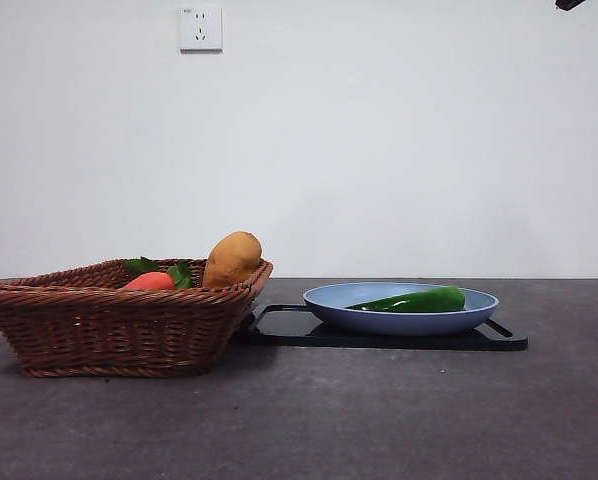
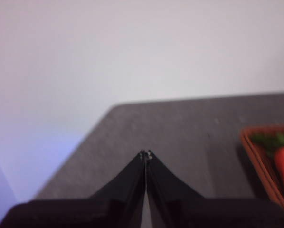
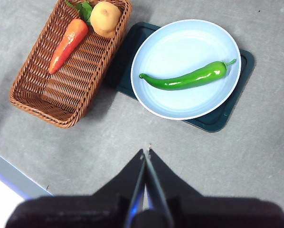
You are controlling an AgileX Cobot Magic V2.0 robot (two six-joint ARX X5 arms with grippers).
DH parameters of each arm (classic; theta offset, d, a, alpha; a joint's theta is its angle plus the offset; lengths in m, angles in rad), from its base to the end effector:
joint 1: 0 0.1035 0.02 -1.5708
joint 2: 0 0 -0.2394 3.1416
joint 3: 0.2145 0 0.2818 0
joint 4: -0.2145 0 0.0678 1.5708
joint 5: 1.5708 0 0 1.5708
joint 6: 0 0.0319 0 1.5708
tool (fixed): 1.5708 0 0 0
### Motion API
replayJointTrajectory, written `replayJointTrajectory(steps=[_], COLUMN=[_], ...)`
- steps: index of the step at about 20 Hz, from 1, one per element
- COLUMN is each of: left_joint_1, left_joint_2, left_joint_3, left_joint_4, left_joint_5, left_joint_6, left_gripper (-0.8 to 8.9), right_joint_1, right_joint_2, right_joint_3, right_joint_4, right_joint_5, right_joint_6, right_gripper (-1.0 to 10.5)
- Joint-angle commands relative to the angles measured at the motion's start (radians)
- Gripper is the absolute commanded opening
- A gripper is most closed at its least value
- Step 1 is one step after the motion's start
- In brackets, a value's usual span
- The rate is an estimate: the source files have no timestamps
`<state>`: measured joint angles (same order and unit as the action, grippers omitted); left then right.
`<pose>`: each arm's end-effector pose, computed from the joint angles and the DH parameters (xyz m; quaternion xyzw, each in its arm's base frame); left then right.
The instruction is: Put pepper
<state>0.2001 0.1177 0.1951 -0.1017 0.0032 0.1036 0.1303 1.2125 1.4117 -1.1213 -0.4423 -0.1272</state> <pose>0.1488 0.0301 0.2103 0.0503 0.0172 0.0975 0.9938 0.2485 0.0463 0.3640 0.0144 0.4225 0.2803 0.8618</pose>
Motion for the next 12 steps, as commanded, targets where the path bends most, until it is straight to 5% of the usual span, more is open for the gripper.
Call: replayJointTrajectory(steps=[1, 12], left_joint_1=[0.004, 0.004], left_joint_2=[-0.033, -0.092], left_joint_3=[-0.047, -0.133], left_joint_4=[-0.004, -0.069], left_joint_5=[0.006, 0.004], left_joint_6=[-0.031, -0.040], left_gripper=[0.08, 0.08], right_joint_1=[0.001, 0.001], right_joint_2=[0.011, 0.011], right_joint_3=[0.019, 0.019], right_joint_4=[0.007, 0.007], right_joint_5=[0.000, 0.000], right_joint_6=[0.003, 0.003], right_gripper=[0.0, 0.0])
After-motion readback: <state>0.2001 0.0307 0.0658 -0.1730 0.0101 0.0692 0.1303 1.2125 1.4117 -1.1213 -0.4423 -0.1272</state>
